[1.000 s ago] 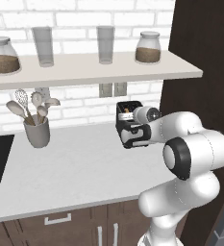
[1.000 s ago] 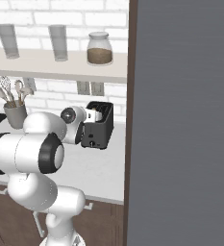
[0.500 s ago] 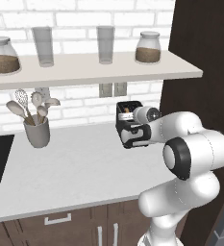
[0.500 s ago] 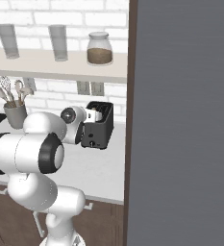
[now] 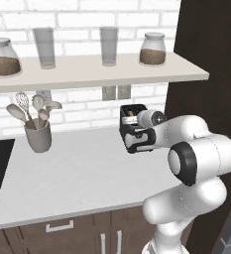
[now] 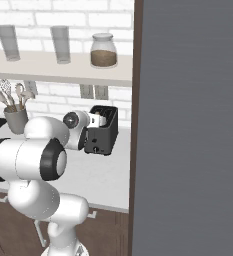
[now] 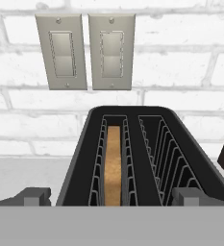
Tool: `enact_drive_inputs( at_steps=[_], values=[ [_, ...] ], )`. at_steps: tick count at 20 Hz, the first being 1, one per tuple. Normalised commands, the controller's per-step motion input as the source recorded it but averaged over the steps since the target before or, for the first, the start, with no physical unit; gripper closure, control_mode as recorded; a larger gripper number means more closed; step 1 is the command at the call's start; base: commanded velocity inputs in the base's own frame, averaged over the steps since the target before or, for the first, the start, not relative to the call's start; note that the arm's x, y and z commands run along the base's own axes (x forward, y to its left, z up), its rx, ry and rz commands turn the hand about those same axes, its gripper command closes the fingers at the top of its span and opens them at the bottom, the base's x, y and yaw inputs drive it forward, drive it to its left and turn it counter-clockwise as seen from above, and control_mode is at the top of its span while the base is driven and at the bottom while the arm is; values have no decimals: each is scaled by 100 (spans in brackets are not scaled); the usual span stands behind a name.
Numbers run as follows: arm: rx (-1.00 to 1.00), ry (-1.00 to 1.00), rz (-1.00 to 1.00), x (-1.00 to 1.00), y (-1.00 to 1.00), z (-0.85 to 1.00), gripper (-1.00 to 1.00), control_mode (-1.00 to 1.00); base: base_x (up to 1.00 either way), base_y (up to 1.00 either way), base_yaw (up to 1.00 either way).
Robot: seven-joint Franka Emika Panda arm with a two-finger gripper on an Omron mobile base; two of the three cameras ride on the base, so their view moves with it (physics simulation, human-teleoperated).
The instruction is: Start the toaster. Once the lever pops up, take the bread to the plate on the dining counter.
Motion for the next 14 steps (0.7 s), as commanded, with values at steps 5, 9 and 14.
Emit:
enact_drive_inputs(
  at_steps=[5, 9, 14],
  values=[
    [0, 0, 0, 0, 0, 0, -100, -100, 0, 0, 0],
    [0, 0, 0, 0, 0, 0, -100, -100, 0, 0, 0],
    [0, 0, 0, 0, 0, 0, -100, -100, 0, 0, 0]
  ],
)
